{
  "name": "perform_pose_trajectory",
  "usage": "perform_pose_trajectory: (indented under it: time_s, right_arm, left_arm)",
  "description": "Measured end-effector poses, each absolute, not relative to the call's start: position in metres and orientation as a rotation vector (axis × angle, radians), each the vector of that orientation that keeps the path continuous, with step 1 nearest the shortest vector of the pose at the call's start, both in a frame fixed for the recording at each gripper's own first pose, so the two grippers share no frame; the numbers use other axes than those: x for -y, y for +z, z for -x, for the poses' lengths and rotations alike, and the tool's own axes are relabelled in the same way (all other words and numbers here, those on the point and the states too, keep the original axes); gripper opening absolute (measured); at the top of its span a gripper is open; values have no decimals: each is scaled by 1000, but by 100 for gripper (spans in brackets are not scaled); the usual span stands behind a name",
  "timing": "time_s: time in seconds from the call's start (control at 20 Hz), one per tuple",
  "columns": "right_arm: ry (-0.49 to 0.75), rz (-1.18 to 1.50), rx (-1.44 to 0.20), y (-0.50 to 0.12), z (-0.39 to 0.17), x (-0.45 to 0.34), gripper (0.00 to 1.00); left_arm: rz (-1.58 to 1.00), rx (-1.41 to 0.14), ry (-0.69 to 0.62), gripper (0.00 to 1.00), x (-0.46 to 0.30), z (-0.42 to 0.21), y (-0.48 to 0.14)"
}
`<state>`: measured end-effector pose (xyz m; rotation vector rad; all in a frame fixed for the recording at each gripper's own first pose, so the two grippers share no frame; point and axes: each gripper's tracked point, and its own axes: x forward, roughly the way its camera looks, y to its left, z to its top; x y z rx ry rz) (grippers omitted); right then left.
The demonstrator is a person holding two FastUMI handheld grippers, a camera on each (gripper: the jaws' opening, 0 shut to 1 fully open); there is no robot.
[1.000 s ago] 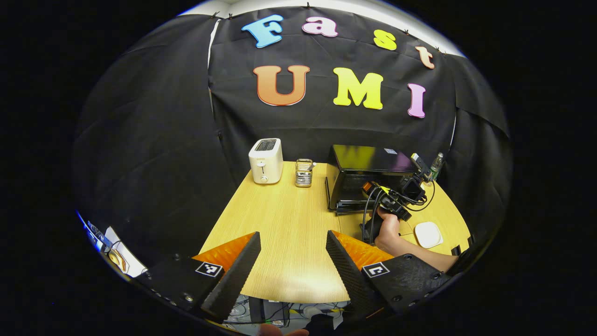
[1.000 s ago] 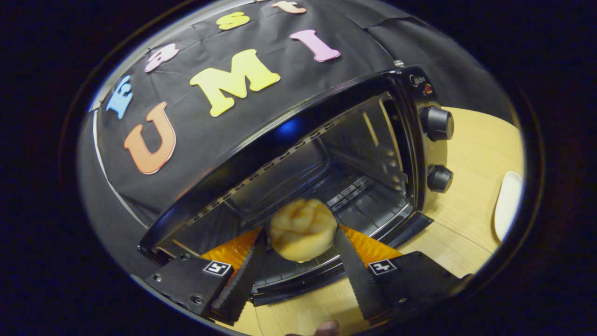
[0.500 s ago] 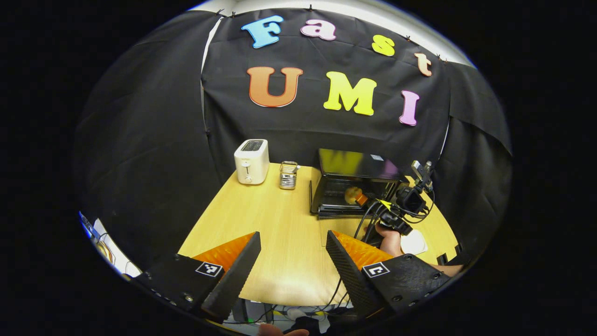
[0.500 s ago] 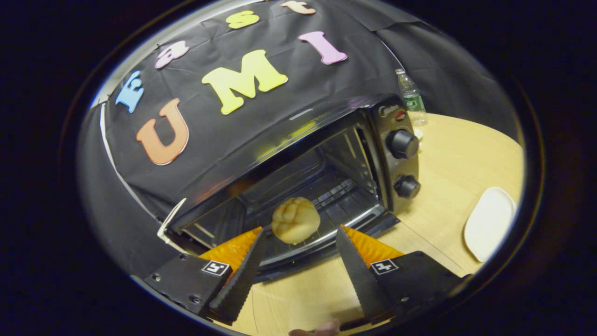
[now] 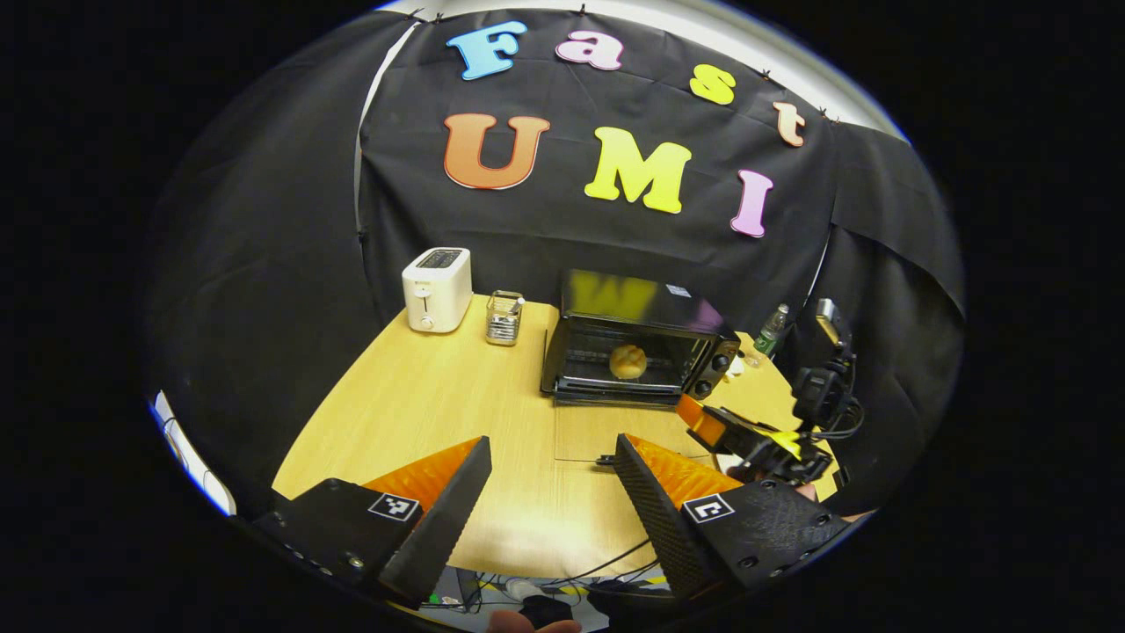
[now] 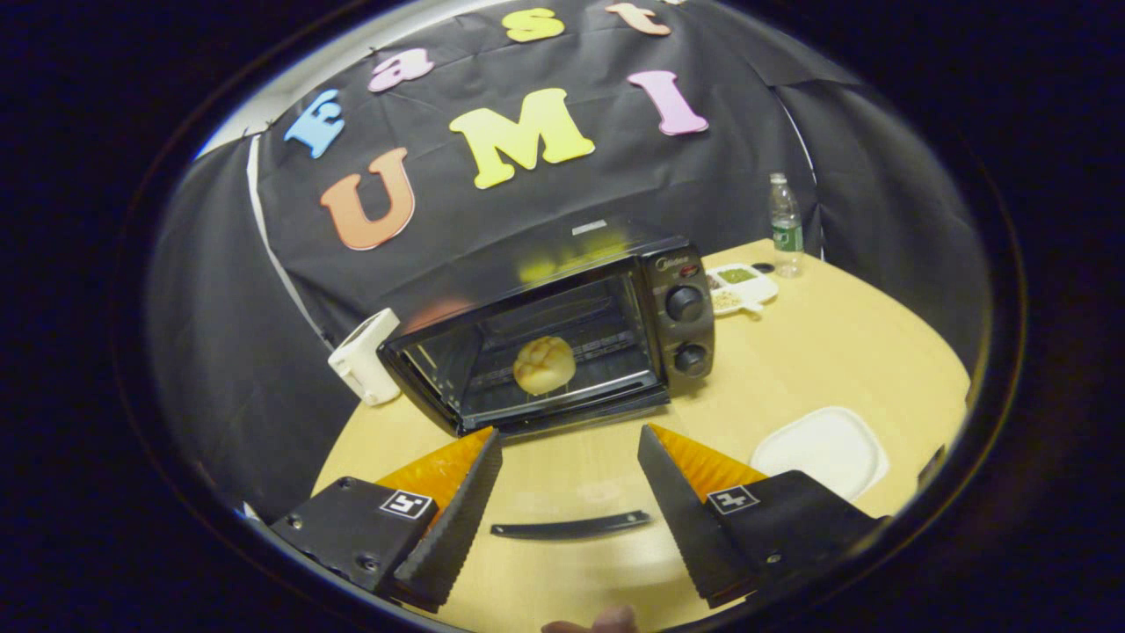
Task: Open the electric oven with the left hand, put the food in, and close the electric oven.
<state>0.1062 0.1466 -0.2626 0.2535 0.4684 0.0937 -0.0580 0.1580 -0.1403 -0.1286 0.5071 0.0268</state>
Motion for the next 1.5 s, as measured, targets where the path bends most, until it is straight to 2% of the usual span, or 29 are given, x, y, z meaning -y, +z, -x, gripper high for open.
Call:
perform_pose_trajectory:
  time_s: [0.35,0.7,1.2,1.5]
  right_arm:
    - [51,-92,-463,-226,-45,-74,94]
    - [26,10,-465,-199,-15,-23,97]
    - [-60,109,-516,-198,13,61,97]
    - [-79,71,-541,-206,15,78,98]
  left_arm:
    - [117,-541,-33,94,-114,45,-181]
    - [86,-591,-105,93,-51,26,-260]
    - [85,-731,-19,93,-14,-15,-365]
    - [64,-760,3,93,-15,-32,-383]
